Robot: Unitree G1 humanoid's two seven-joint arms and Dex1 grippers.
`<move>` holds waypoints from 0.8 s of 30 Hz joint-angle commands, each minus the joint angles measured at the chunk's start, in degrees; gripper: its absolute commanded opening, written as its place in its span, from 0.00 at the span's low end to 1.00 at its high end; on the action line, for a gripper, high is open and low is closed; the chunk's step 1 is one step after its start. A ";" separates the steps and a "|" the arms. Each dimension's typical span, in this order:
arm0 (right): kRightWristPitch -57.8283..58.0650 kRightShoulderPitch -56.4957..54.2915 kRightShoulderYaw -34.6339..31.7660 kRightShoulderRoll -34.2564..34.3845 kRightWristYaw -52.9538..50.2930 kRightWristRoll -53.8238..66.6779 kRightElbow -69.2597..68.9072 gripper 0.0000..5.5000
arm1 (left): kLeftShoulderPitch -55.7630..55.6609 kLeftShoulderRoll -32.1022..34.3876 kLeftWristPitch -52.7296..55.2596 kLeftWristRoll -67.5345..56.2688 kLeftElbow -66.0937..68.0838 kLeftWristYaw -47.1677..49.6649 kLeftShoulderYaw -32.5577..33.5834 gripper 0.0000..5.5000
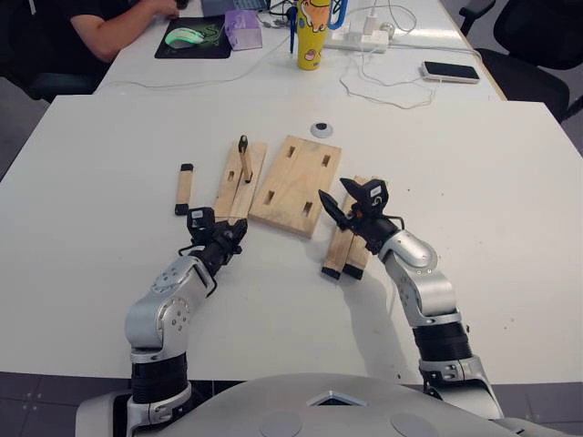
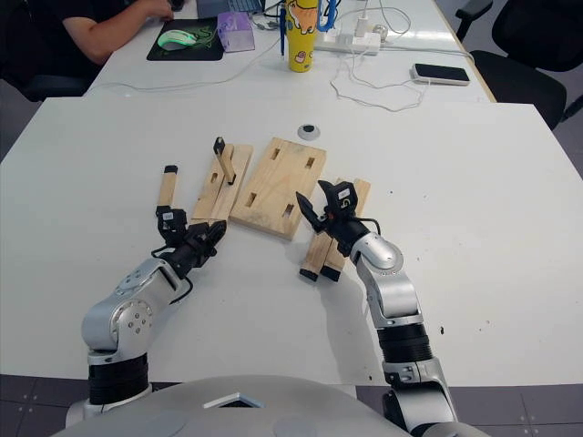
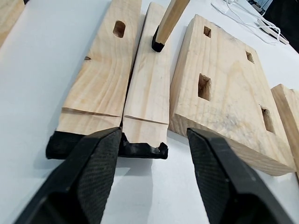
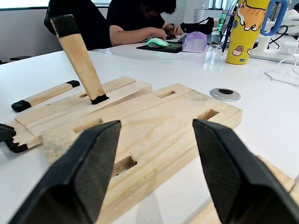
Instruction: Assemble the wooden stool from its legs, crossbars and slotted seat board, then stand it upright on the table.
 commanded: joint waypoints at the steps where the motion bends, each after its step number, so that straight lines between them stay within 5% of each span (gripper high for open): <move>1: 1.04 0.47 0.20 -0.18 0.05 0.27 -1.05 0.52 | 0.47 0.90 1.88 0.68 1.21 1.03 0.48 0.47; 9: 1.47 0.65 0.24 -0.39 0.42 0.31 -1.23 0.52 | -0.43 3.61 0.58 3.26 2.73 3.03 3.49 0.47; 24: 1.77 0.76 0.72 -0.47 0.80 0.26 -1.20 0.52 | -1.57 3.59 0.79 4.72 -2.66 2.18 -3.79 0.47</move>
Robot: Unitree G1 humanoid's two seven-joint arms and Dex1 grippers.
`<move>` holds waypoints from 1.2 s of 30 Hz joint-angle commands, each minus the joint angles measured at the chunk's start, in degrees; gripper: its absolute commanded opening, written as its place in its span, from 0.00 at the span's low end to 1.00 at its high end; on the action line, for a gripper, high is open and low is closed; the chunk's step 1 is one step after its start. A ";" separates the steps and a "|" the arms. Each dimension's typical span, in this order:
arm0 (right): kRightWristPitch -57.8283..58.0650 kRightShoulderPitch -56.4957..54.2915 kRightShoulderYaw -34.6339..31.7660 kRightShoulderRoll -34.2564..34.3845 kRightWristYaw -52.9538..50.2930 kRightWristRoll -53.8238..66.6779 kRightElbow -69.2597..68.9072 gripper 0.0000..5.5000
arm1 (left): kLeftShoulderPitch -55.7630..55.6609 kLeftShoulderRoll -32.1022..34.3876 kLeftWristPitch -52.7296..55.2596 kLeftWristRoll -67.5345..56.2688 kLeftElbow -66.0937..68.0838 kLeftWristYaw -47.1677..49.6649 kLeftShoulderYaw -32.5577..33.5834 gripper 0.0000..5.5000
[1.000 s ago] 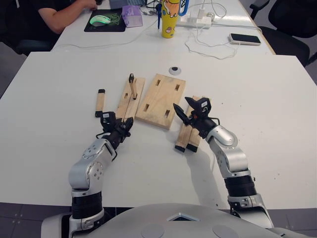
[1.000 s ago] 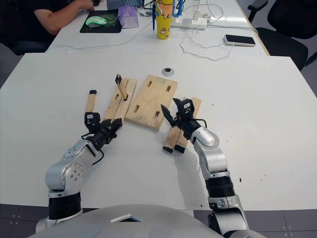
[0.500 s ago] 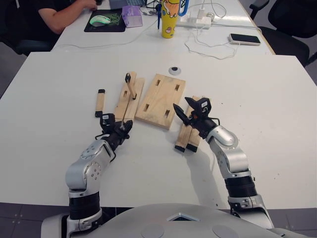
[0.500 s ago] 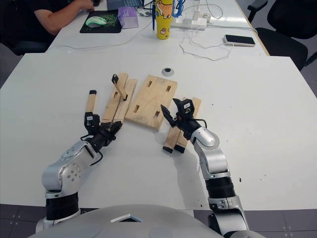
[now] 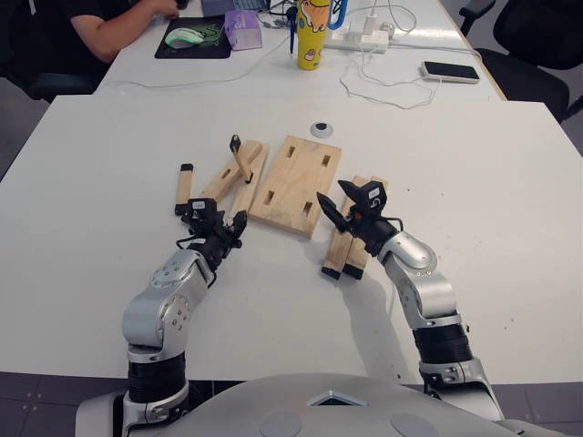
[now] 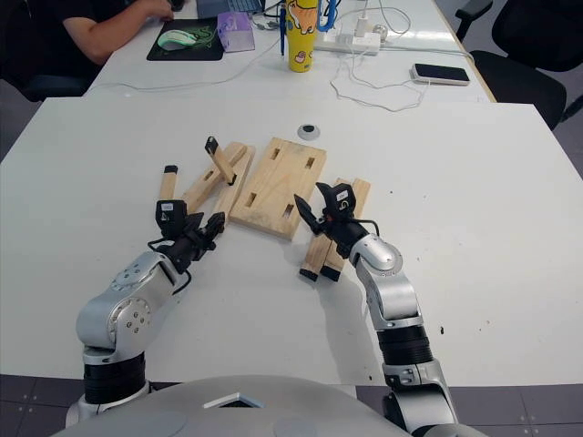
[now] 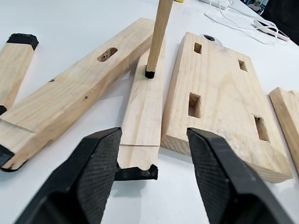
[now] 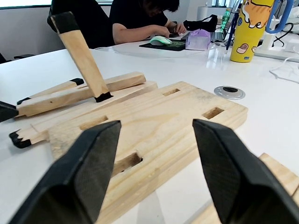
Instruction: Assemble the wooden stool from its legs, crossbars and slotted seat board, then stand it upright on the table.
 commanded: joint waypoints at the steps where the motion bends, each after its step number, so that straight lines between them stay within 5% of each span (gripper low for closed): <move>1: 0.83 0.19 0.30 -0.40 0.49 0.27 -0.43 0.52 | -0.05 1.12 -0.62 1.75 2.39 0.18 -0.02 0.47; 13: 1.33 -0.77 0.74 -0.38 1.42 0.22 0.04 0.52 | -3.70 0.50 -4.67 3.83 10.27 -0.53 -1.22 0.72; 25: 1.21 -1.62 1.17 -0.13 1.37 0.18 0.52 0.52 | -9.74 3.68 -9.76 6.22 23.45 -4.81 -1.62 0.72; 36: 1.04 -1.60 1.03 -0.08 1.07 0.15 0.65 0.52 | -6.95 5.91 -6.07 5.57 18.71 -6.65 -2.46 0.47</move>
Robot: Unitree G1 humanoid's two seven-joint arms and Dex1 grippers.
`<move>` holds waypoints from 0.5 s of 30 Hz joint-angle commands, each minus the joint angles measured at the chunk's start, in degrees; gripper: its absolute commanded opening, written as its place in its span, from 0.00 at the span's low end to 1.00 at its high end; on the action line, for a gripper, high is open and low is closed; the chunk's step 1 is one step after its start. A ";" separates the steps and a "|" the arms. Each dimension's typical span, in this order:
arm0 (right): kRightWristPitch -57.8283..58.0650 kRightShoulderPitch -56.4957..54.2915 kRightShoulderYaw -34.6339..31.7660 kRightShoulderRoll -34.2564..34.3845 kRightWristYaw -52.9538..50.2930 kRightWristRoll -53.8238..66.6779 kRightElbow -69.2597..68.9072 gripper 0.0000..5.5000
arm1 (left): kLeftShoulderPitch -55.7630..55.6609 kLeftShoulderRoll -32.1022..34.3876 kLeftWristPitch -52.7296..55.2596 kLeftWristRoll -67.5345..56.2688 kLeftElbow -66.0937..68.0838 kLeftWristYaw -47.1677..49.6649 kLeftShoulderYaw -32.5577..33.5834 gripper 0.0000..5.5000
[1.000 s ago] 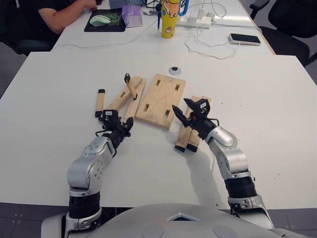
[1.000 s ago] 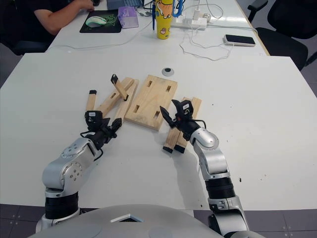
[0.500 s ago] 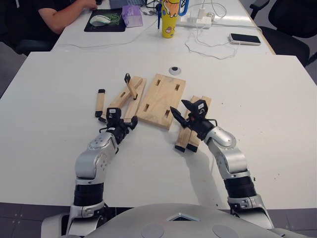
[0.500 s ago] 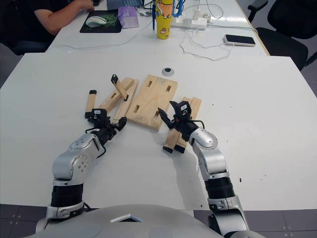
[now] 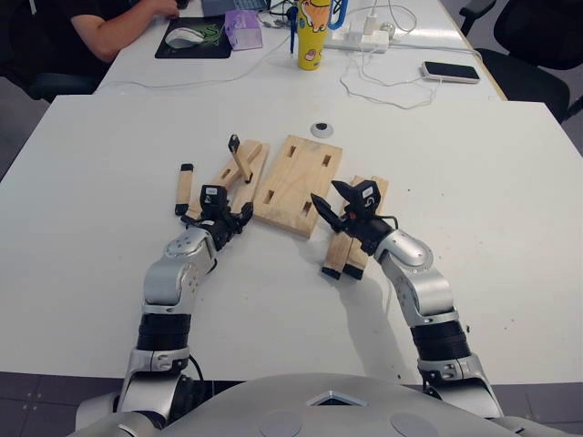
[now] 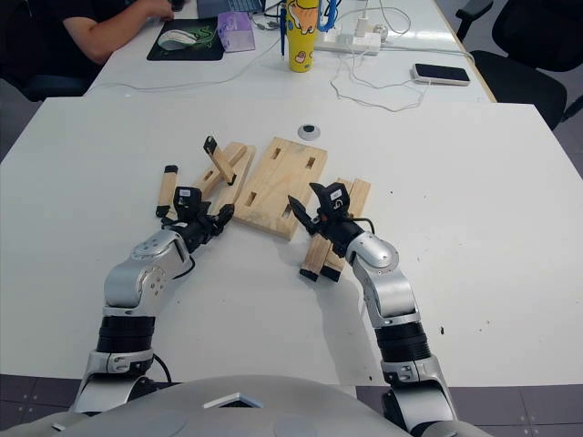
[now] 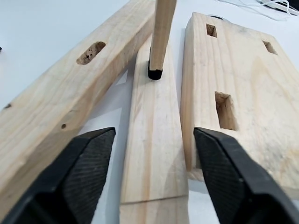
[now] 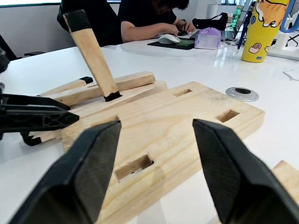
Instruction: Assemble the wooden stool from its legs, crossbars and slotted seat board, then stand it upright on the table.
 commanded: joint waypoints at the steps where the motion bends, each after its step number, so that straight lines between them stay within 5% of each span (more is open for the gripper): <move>1: 0.05 -0.15 -0.21 -0.13 -0.07 0.12 0.23 0.52 | 4.16 1.83 4.55 0.11 -4.25 -0.24 0.24 0.47; 15: 0.26 -0.07 0.00 0.35 -0.49 0.17 0.00 0.52 | 1.99 4.44 5.39 1.56 -1.35 -2.67 -2.03 0.47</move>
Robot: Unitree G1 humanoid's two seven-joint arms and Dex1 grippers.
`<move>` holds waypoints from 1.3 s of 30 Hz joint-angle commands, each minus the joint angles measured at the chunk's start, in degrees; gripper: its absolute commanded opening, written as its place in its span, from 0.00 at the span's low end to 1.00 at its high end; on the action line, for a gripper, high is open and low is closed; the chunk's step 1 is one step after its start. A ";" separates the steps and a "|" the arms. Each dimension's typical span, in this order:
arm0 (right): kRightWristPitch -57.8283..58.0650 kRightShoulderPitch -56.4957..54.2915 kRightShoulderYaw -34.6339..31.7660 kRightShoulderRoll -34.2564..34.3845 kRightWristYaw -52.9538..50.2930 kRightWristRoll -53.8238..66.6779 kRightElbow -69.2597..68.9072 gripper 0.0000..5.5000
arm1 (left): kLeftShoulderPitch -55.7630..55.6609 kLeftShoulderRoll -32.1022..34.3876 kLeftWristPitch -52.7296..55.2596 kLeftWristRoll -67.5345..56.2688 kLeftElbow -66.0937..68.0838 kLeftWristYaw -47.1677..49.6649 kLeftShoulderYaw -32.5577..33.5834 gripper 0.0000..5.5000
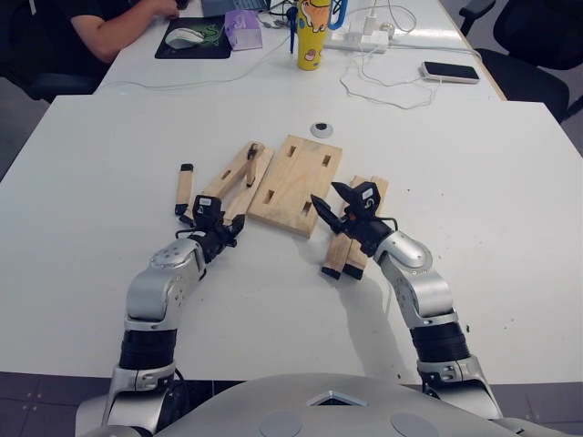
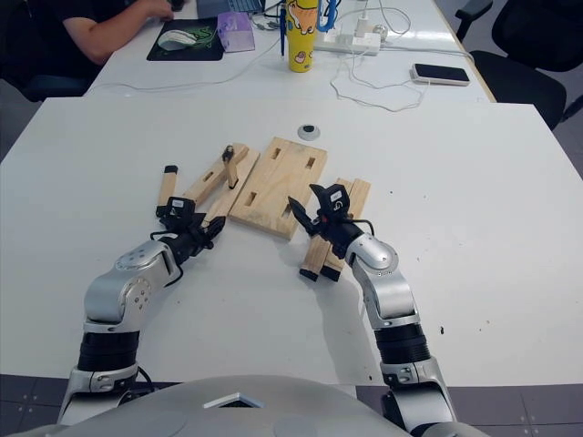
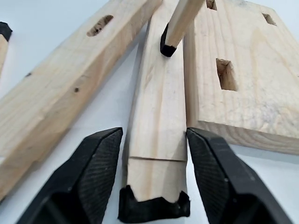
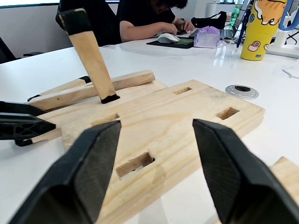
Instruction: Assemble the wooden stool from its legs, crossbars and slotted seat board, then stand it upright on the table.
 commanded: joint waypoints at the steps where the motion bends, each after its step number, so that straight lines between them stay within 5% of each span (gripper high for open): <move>1: 0.27 -0.80 0.06 0.10 0.02 0.15 0.26 0.52 | -1.63 1.50 0.77 2.15 3.68 -0.86 -1.75 0.47; 18: -0.04 -0.21 0.24 1.03 -0.65 -0.12 0.20 0.52 | -5.00 1.66 0.45 1.84 6.81 -2.90 0.63 0.47; 28: -0.02 -1.00 -1.23 1.38 -1.93 0.30 0.60 0.52 | -7.45 -1.09 -5.88 -4.56 9.62 -7.56 6.48 0.20; 39: 6.36 -6.22 -10.17 0.81 -3.31 8.14 4.04 0.52 | -9.17 0.32 -7.17 -11.43 11.86 -14.42 11.45 0.19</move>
